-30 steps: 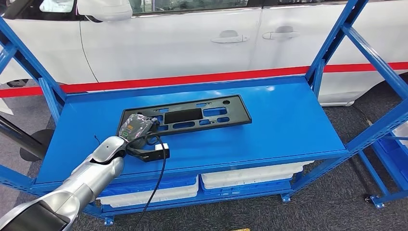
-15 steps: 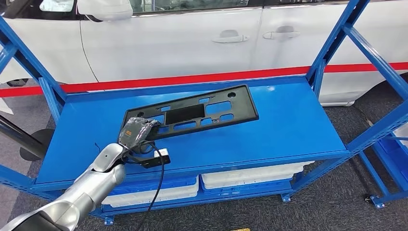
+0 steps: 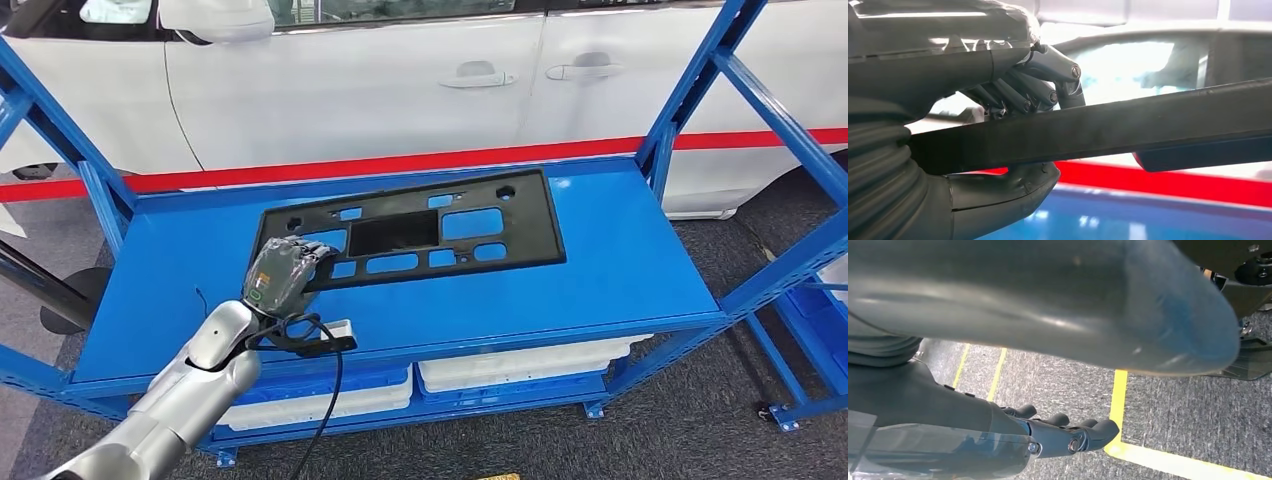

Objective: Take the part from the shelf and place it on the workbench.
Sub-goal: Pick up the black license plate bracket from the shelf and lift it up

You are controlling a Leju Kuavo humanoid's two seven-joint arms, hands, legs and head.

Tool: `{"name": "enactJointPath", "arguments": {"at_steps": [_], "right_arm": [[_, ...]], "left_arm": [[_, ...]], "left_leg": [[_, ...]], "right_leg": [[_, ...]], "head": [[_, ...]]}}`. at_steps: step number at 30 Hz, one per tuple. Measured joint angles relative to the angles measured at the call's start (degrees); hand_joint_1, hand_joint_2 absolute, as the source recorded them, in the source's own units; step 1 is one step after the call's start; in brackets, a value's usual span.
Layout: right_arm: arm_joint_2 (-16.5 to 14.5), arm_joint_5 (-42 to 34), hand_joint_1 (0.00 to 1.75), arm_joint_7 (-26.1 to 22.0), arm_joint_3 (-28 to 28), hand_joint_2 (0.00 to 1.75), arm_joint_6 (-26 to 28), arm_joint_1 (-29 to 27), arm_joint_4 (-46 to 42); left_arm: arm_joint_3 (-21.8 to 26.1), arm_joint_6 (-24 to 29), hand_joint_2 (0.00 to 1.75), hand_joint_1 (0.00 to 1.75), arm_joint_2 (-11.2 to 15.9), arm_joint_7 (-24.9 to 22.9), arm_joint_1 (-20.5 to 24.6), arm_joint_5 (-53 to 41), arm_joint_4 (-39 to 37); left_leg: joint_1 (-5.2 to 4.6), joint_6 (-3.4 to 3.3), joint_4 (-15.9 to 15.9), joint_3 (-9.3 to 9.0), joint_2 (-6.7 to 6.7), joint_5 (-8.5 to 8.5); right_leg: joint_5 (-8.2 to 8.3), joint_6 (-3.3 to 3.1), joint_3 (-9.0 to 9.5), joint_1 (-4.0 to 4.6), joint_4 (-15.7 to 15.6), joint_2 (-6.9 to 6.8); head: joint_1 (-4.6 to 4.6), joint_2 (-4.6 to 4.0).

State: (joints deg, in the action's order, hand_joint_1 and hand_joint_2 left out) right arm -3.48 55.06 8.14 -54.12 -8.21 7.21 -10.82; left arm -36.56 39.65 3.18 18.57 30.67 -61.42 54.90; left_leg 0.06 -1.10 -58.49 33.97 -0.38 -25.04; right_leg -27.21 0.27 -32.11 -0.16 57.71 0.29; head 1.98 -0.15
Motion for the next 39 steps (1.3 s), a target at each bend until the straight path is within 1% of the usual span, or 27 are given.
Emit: {"name": "enactJointPath", "arguments": {"at_steps": [7,11,12,13,15,16,17,18,20,21,22,23,24,25,26,27,28,29,30,31,32,34,35,36,37,38,39], "right_arm": [[0.0,-0.4,0.0,-0.45,0.0,0.0,0.04,-0.02,0.0],[0.0,-0.71,0.0,-0.92,0.0,0.0,0.24,0.01,0.0],[0.02,-0.76,0.0,-0.95,0.0,0.0,0.27,0.05,-0.01],[0.04,-0.81,0.0,-0.95,0.0,0.0,0.3,0.09,-0.01],[0.09,-0.92,0.0,-0.95,0.0,0.0,0.34,0.13,-0.02],[0.09,-0.95,0.0,-0.95,0.0,0.0,0.34,0.12,-0.02],[0.09,-0.96,0.0,-0.95,0.0,0.0,0.34,0.12,-0.02],[0.09,-0.96,0.0,-0.95,0.0,0.0,0.34,0.12,-0.02],[0.09,-0.99,0.0,-0.95,0.0,0.0,0.34,0.11,-0.02],[0.09,-1.07,0.0,-0.95,0.0,0.0,0.44,0.06,-0.02],[0.09,-1.19,0.0,-0.95,-0.01,0.0,0.59,0.01,-0.02],[0.09,-1.32,0.0,-0.95,-0.01,0.0,0.76,-0.03,-0.02],[0.07,-1.47,0.0,-0.97,-0.01,0.0,0.93,-0.04,-0.02],[0.02,-1.58,0.0,-1.02,-0.02,0.0,0.99,-0.01,-0.02],[-0.03,-1.69,0.0,-1.08,-0.03,0.0,1.0,0.02,-0.01],[-0.08,-1.79,0.0,-1.15,-0.04,0.0,0.99,0.06,-0.01],[-0.1,-1.89,0.0,-1.23,-0.06,0.0,0.97,0.08,-0.01],[-0.12,-1.97,0.0,-1.28,-0.08,0.0,0.98,0.07,0.0],[-0.15,-2.03,0.0,-1.35,-0.11,0.0,1.0,0.06,0.0],[-0.18,-2.1,0.0,-1.42,-0.14,0.0,1.03,0.0,0.0],[-0.21,-2.15,0.0,-1.47,-0.19,0.0,1.09,-0.11,0.0],[-0.24,-2.33,0.0,-1.58,-0.33,0.0,1.21,-0.42,0.0],[-0.25,-2.43,0.0,-1.65,-0.42,0.0,1.25,-0.6,0.0],[-0.26,-2.52,0.0,-1.72,-0.51,0.0,1.26,-0.75,0.0],[-0.27,-2.58,0.0,-1.78,-0.57,0.0,1.25,-0.88,0.0],[-0.29,-2.63,0.0,-1.83,-0.61,0.0,1.25,-0.97,0.0],[-0.35,-2.64,0.0,-1.85,-0.63,0.0,1.25,-1.02,0.01]], "left_arm": [[4.63,0.21,1.75,1.75,1.63,0.55,-4.78,-4.36,13.7],[7.41,0.25,1.75,1.75,2.37,1.11,-7.38,-10.23,20.69],[8.05,0.26,1.75,1.75,2.46,1.25,-7.84,-11.42,22.14],[8.62,0.26,1.75,1.75,2.56,1.33,-8.16,-12.35,23.3],[9.38,0.26,1.75,1.75,2.78,1.14,-8.52,-13.77,24.93],[9.55,0.26,1.75,1.75,2.85,1.07,-8.57,-14.2,25.34],[9.61,0.26,1.75,1.75,2.9,1.02,-8.59,-14.4,25.51],[9.62,0.26,1.75,1.75,2.91,1.01,-8.6,-14.43,25.54],[9.7,0.26,1.75,1.75,2.97,0.86,-8.76,-14.72,25.83],[9.97,0.25,1.75,1.75,3.17,0.68,-9.24,-15.17,26.44],[10.25,0.25,1.75,1.75,3.42,0.47,-9.74,-15.67,27.14],[10.53,0.25,1.75,1.75,3.69,0.27,-10.19,-16.1,27.85],[10.82,0.25,1.75,1.75,4.02,0.02,-10.62,-16.58,28.7],[10.94,0.25,1.75,1.75,4.21,-0.22,-10.66,-16.87,29.22],[11.03,0.25,1.75,1.75,4.4,-0.43,-10.69,-17.16,29.7],[11.1,0.25,1.75,1.75,4.62,-0.64,-10.74,-17.45,30.14],[11.15,0.25,1.75,1.75,4.85,-0.85,-10.83,-17.72,30.5],[11.15,0.26,1.75,1.75,5.13,-1.03,-10.96,-17.88,30.78],[11.15,0.26,1.75,1.75,5.44,-1.24,-11.12,-17.97,31.05],[11.15,0.26,1.75,1.75,5.71,-1.44,-11.29,-18.0,31.3],[11.15,0.26,1.75,1.75,5.97,-1.65,-11.43,-18.0,31.55],[11.14,0.26,1.75,1.75,6.43,-2.14,-11.69,-17.98,31.97],[11.14,0.26,1.75,1.75,6.66,-2.43,-11.89,-17.96,32.11],[11.14,0.26,1.75,1.75,6.87,-2.69,-12.16,-17.95,32.21],[11.14,0.26,1.75,1.75,7.04,-2.88,-12.43,-17.95,32.34],[11.14,0.26,1.75,1.75,7.2,-3.0,-12.66,-17.96,32.5],[11.14,0.26,1.75,1.75,7.33,-3.07,-12.77,-17.96,32.71]], "left_leg": [[0.0,0.0,-0.01,0.05,0.01,-0.01],[-0.38,-0.71,-0.15,0.1,-0.01,0.02],[-0.16,-0.85,0.25,-0.04,0.09,0.37],[0.06,-1.05,0.74,-0.17,0.18,0.75],[0.52,-1.39,1.56,-0.3,0.38,1.37],[0.55,-1.51,1.66,-0.25,0.39,1.47],[0.57,-1.53,1.67,-0.2,0.4,1.49],[0.57,-1.53,1.67,-0.18,0.4,1.5],[0.57,-1.53,1.66,-0.08,0.4,1.55],[0.66,-1.36,1.55,0.18,0.43,1.68],[0.83,-1.12,1.35,0.5,0.45,1.81],[1.07,-0.74,1.02,0.87,0.46,1.91],[1.26,-0.2,0.56,1.38,0.43,1.98],[1.37,0.32,0.17,1.72,0.35,2.01],[1.35,0.86,-0.17,2.01,0.26,2.09],[1.27,1.39,-0.3,2.25,0.17,2.28],[1.27,1.87,-0.27,2.36,0.1,2.56],[1.34,2.27,-0.29,2.5,0.05,2.71],[1.47,2.57,-0.66,2.79,0.07,2.18],[1.57,2.75,-2.02,3.34,0.1,0.64],[1.65,2.81,-4.52,4.2,0.14,-1.74],[1.58,2.83,-12.14,6.35,0.18,-7.19],[1.52,2.77,-15.39,6.95,0.18,-8.74],[1.43,2.6,-17.06,6.75,0.18,-9.15],[1.31,2.31,-16.56,5.54,0.18,-8.49],[1.11,1.85,-13.81,3.2,0.17,-7.1],[0.84,1.27,-9.66,0.25,0.15,-5.87]], "right_leg": [[0.0,0.0,-0.04,0.0,-0.01,0.01],[0.35,0.55,0.07,-0.39,-0.35,0.0],[0.23,0.68,0.07,-0.38,-0.23,0.0],[-0.4,0.81,-0.12,-0.35,0.3,0.0],[-3.0,1.01,-1.25,-0.34,3.18,-0.02],[-4.09,1.07,-1.79,-0.34,4.48,-0.03],[-4.77,1.1,-2.18,-0.37,5.43,-0.02],[-4.89,1.11,-2.26,-0.38,5.64,-0.02],[-6.16,1.25,-3.24,-0.53,8.01,-0.02],[-6.5,1.63,-3.88,-0.91,9.99,-0.06],[-6.15,2.09,-3.85,-1.36,10.68,-0.12],[-4.84,2.62,-2.69,-1.87,9.14,-0.2],[-3.64,3.21,-1.02,-2.33,6.58,-0.23],[-2.45,3.18,0.54,-2.35,3.56,-0.01],[-1.97,2.95,1.43,-2.32,1.57,0.2],[-1.98,2.47,1.46,-2.13,1.07,0.44],[-1.67,1.79,1.06,-1.94,1.31,0.63],[-1.54,1.23,0.79,-1.99,1.2,0.56],[-1.21,0.63,0.46,-1.96,1.22,0.49],[-0.79,0.01,0.07,-1.95,1.13,0.39],[-0.34,-0.54,-0.41,-1.9,1.06,0.27],[0.53,-1.19,-1.57,-1.45,1.11,0.12],[0.96,-1.33,-2.17,-1.17,1.17,0.07],[1.36,-1.43,-2.75,-0.88,1.23,0.05],[1.73,-1.48,-3.27,-0.63,1.3,0.04],[2.08,-1.49,-3.71,-0.38,1.37,0.05],[2.41,-1.47,-4.05,-0.25,1.42,0.05]], "head": [[0.01,0.0],[0.01,0.0],[0.0,0.0],[0.0,0.0],[0.0,0.0],[0.01,0.0],[0.01,0.0],[0.01,0.0],[0.0,0.0],[0.0,0.0],[-0.01,0.0],[-0.01,0.0],[-0.01,0.0],[0.0,0.0],[0.0,0.0],[0.01,0.0],[0.02,0.0],[0.01,0.0],[0.02,0.0],[0.01,0.0],[0.01,0.0],[0.01,0.0],[0.01,0.0],[0.01,0.0],[0.01,0.0],[0.01,0.0],[0.01,0.0]]}}
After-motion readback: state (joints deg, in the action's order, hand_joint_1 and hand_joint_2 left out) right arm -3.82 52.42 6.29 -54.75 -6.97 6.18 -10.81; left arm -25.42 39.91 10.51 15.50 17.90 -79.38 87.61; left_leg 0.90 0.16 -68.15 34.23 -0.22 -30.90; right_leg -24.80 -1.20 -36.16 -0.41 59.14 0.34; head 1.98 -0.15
